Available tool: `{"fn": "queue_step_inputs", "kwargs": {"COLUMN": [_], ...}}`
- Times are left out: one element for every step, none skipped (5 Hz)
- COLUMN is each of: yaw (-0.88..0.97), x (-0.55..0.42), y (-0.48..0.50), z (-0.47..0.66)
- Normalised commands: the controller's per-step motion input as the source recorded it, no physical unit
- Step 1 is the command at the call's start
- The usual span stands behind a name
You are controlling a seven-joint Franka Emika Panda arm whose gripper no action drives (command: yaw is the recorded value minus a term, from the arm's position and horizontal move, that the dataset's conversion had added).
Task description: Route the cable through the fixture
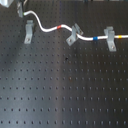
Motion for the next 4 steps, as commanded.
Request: {"fn": "queue_step_inputs", "kwargs": {"yaw": [0.97,0.76,0.42,0.32], "x": [0.001,0.064,0.192,0.139], "y": [0.000,0.131,0.325,0.148], "z": [0.06,0.01,0.10,0.03]}}
